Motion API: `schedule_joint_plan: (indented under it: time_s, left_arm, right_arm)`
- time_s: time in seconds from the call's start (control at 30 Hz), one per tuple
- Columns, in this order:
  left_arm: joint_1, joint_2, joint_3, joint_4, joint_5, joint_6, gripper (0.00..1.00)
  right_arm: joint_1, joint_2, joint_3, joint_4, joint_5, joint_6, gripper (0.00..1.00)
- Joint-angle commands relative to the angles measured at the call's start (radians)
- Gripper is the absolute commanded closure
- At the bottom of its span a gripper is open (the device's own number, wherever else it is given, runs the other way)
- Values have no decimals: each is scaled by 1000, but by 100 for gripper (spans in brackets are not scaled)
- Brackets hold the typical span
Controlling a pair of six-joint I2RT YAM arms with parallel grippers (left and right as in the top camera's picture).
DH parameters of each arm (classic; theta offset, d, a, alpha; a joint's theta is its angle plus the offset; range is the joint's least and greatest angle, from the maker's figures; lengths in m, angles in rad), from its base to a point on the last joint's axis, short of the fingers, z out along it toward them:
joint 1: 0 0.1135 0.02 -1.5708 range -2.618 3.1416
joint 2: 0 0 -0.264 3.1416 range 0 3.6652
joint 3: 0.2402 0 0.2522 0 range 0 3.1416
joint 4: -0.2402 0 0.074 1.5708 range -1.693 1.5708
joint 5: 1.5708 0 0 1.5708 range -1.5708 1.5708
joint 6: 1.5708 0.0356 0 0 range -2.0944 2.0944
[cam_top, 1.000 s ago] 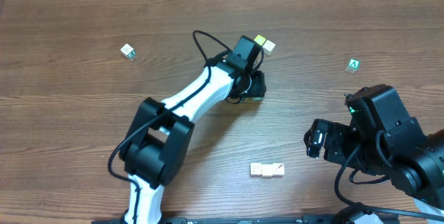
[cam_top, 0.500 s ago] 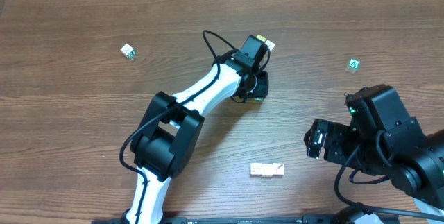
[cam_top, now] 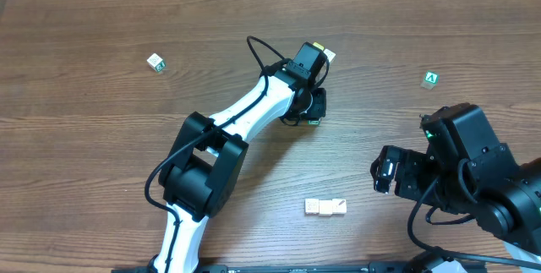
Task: Flip 4 blocks
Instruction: 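Carry the M block forward to the left end of the row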
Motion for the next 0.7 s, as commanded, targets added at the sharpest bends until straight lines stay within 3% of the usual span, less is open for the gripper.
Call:
schedule_joint_plan:
  time_s: [0.0, 0.3, 0.67]
  left_arm:
    - [12, 19, 28, -72, -71, 16, 94]
    - [18, -33, 187, -345, -193, 58, 96]
    - [12, -248, 139, -581, -274, 6, 96]
  right_arm:
    - [-2, -10, 26, 2, -3, -1, 0]
    - [-2, -10, 26, 2, -3, -1, 0]
    - [-2, -10, 26, 2, -3, -1, 0]
